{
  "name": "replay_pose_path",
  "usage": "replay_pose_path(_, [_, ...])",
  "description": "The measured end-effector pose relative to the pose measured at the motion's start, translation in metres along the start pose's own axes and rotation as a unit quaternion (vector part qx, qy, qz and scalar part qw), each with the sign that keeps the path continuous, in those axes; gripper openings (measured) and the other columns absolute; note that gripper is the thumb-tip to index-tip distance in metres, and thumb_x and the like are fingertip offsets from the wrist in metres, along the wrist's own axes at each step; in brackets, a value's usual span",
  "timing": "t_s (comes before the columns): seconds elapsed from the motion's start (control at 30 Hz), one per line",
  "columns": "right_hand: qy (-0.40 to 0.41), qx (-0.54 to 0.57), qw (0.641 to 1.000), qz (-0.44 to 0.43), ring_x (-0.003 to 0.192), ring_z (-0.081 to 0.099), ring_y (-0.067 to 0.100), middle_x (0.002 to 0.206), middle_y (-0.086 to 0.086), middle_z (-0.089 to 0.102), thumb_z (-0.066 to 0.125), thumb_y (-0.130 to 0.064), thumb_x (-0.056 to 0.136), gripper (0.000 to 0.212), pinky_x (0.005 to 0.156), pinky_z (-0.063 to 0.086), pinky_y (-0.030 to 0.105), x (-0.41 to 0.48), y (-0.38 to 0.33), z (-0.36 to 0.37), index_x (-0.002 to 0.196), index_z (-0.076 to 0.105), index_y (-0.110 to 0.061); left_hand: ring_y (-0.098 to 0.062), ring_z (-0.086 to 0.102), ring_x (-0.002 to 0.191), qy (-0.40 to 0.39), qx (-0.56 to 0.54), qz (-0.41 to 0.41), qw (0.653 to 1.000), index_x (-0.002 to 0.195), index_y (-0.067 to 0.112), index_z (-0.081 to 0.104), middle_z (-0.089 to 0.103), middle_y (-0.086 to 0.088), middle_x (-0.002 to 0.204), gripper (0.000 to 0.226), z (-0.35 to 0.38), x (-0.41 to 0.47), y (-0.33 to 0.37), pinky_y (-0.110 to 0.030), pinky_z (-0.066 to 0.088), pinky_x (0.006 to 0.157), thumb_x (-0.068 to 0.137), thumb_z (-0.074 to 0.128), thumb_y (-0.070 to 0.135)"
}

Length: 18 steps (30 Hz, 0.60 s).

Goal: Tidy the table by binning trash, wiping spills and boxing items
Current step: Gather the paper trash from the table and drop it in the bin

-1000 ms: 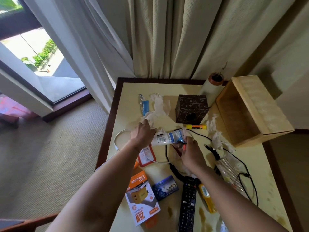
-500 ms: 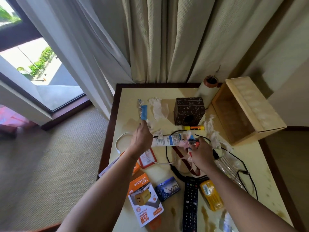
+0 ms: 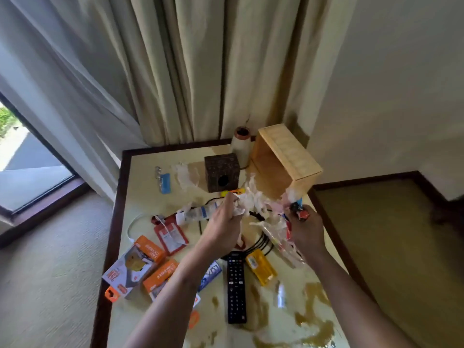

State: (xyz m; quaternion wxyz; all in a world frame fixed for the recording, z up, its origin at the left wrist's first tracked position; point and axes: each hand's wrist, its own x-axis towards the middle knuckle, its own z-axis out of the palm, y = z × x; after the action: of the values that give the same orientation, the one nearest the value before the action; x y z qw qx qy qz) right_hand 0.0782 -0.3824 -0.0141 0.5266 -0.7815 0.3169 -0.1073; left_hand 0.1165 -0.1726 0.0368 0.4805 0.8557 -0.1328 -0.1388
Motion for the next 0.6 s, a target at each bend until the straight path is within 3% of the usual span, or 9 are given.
replay_pose_path(0.1, [0.040, 0.058, 0.997, 0.021, 0.068, 0.063, 0.025, 0.077, 0.008, 0.066, 0.072, -0.028, 0.094, 0.014, 0.059, 0.055, 0.043, -0.010, 0.021, -0.060, 0.093, 0.067, -0.015, -0.013, 0.047, 0.073, -0.036, -0.044, 0.011, 0.998, 0.108, 0.016, 0.044, 0.052, 0.005, 0.080, 0.005, 0.051, -0.014, 0.038, -0.022, 0.034, 0.058, 0.107, 0.046, 0.020])
replay_pose_path(0.13, [0.046, 0.069, 0.996, 0.024, 0.067, 0.061, 0.023, 0.076, 0.007, 0.065, 0.072, -0.026, 0.094, 0.014, 0.061, 0.053, 0.043, -0.013, 0.031, -0.083, 0.095, 0.068, -0.013, -0.015, 0.051, 0.078, -0.054, -0.062, 0.008, 0.997, 0.111, 0.015, 0.047, 0.056, 0.003, 0.085, 0.009, 0.072, -0.020, 0.050, -0.024, 0.039, 0.066, 0.108, 0.046, 0.024])
replay_pose_path(0.2, [0.059, 0.093, 0.993, 0.035, 0.065, 0.058, 0.019, 0.075, 0.006, 0.064, 0.070, -0.021, 0.096, 0.013, 0.060, 0.047, 0.037, -0.020, 0.053, -0.125, 0.098, 0.068, -0.008, -0.025, 0.060, 0.093, -0.089, -0.081, 0.003, 0.993, 0.118, 0.017, 0.050, 0.066, -0.008, 0.100, 0.016, 0.116, -0.030, 0.070, -0.040, 0.048, 0.085, 0.109, 0.044, 0.029])
replay_pose_path(0.23, [0.073, 0.099, 0.991, 0.044, 0.065, 0.057, 0.018, 0.075, 0.005, 0.064, 0.069, -0.019, 0.096, 0.010, 0.061, 0.046, 0.035, -0.022, 0.067, -0.150, 0.097, 0.068, -0.009, -0.027, 0.062, 0.095, -0.101, -0.084, 0.005, 0.991, 0.117, 0.018, 0.051, 0.068, -0.013, 0.101, 0.016, 0.142, -0.037, 0.081, -0.045, 0.047, 0.087, 0.109, 0.044, 0.030])
replay_pose_path(0.4, [0.102, 0.095, 0.985, 0.104, 0.071, 0.061, 0.023, 0.079, 0.004, 0.068, 0.066, -0.014, 0.097, 0.013, 0.066, 0.049, 0.039, -0.022, 0.164, -0.263, 0.086, 0.065, -0.022, -0.018, 0.059, 0.081, -0.121, -0.096, -0.030, 0.988, 0.104, 0.024, 0.054, 0.065, -0.002, 0.085, 0.015, 0.290, -0.072, 0.118, -0.043, 0.047, 0.078, 0.106, 0.045, 0.036])
replay_pose_path(0.43, [0.100, 0.096, 0.984, 0.113, 0.072, 0.062, 0.023, 0.079, 0.003, 0.068, 0.066, -0.014, 0.097, 0.013, 0.067, 0.049, 0.039, -0.020, 0.188, -0.288, 0.087, 0.065, -0.021, -0.016, 0.058, 0.079, -0.122, -0.116, -0.045, 0.985, 0.105, 0.022, 0.054, 0.064, -0.001, 0.082, 0.015, 0.323, -0.080, 0.127, -0.040, 0.048, 0.076, 0.106, 0.045, 0.034])
replay_pose_path(0.53, [0.088, 0.080, 0.982, 0.147, 0.073, 0.062, 0.022, 0.079, 0.002, 0.068, 0.065, -0.015, 0.099, 0.012, 0.068, 0.049, 0.038, -0.015, 0.251, -0.341, 0.088, 0.065, -0.021, -0.014, 0.059, 0.075, -0.150, -0.146, -0.108, 0.972, 0.103, 0.024, 0.052, 0.062, 0.005, 0.080, 0.012, 0.406, -0.096, 0.140, -0.014, 0.051, 0.065, 0.108, 0.043, 0.030])
replay_pose_path(0.57, [0.086, 0.072, 0.981, 0.161, 0.074, 0.063, 0.023, 0.081, 0.003, 0.069, 0.064, -0.015, 0.099, 0.013, 0.069, 0.050, 0.039, -0.013, 0.272, -0.355, 0.087, 0.065, -0.022, -0.016, 0.065, 0.081, -0.166, -0.157, -0.137, 0.964, 0.108, 0.024, 0.053, 0.068, -0.002, 0.090, 0.017, 0.434, -0.100, 0.141, -0.018, 0.057, 0.074, 0.107, 0.041, 0.036])
replay_pose_path(0.6, [0.086, 0.065, 0.978, 0.178, 0.076, 0.065, 0.025, 0.084, 0.006, 0.070, 0.063, -0.015, 0.099, 0.014, 0.071, 0.051, 0.040, -0.013, 0.292, -0.368, 0.087, 0.065, -0.023, -0.022, 0.070, 0.090, -0.179, -0.169, -0.161, 0.956, 0.116, 0.024, 0.054, 0.071, -0.009, 0.101, 0.027, 0.461, -0.104, 0.138, -0.033, 0.061, 0.086, 0.103, 0.039, 0.042])
